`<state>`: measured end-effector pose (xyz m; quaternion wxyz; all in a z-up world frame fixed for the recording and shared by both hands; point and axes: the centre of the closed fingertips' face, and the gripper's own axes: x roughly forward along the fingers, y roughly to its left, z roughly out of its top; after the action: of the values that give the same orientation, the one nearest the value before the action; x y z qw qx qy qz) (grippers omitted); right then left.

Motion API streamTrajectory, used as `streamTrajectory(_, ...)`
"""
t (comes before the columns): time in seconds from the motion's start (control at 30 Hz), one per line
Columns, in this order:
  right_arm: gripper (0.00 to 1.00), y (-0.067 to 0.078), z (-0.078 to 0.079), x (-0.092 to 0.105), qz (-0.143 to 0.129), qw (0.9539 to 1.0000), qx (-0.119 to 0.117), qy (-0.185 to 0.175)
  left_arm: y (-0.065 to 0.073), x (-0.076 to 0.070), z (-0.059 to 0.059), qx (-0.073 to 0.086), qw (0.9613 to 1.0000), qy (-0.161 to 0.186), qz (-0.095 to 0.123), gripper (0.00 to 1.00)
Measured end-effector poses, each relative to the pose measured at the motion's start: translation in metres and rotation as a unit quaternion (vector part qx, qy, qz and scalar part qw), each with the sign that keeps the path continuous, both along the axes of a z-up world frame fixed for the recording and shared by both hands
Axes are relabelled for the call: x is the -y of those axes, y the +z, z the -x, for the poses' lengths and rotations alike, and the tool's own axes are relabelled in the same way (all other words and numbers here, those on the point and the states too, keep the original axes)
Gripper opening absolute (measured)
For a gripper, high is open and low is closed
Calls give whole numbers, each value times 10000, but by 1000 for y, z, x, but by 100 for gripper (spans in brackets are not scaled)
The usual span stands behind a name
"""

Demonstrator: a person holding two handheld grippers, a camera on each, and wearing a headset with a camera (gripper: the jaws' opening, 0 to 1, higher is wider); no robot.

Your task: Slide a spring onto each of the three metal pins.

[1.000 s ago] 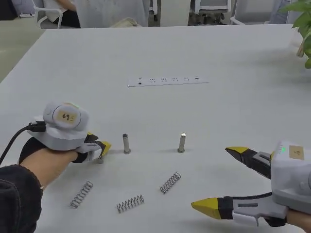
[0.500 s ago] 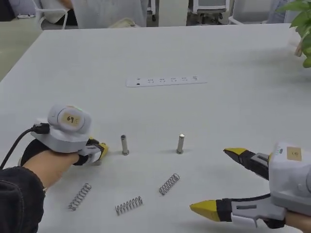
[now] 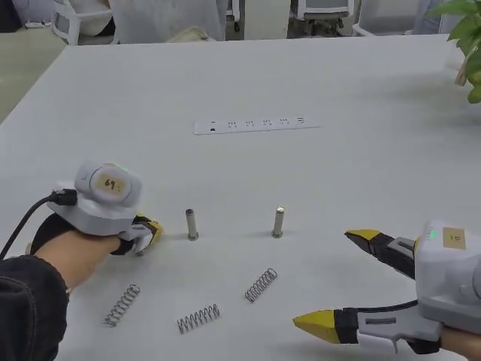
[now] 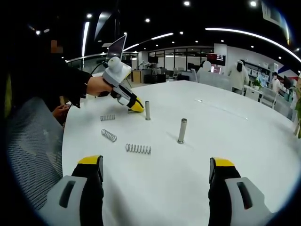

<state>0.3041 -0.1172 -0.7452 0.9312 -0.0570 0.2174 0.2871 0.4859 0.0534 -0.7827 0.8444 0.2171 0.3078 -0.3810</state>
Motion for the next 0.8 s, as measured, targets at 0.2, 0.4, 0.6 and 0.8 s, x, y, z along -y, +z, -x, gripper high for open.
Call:
streamTrajectory(0.2,93,-1,0,0,-15,10000,-13,-14,-1,0,0,2,10000,-33,-41,1)
streamTrajectory(0.4,92,-1,0,0,-26,10000,-18,-23,-1,0,0,1,10000,-43,-65,1)
streamTrajectory(0.6,92,-1,1,0,-17,10000,-13,-21,0,1,0,108,9996,-134,-234,1)
streamTrajectory(0.8,92,0,1,1,-23,10000,0,-41,1,0,1,61,9997,-103,-220,0)
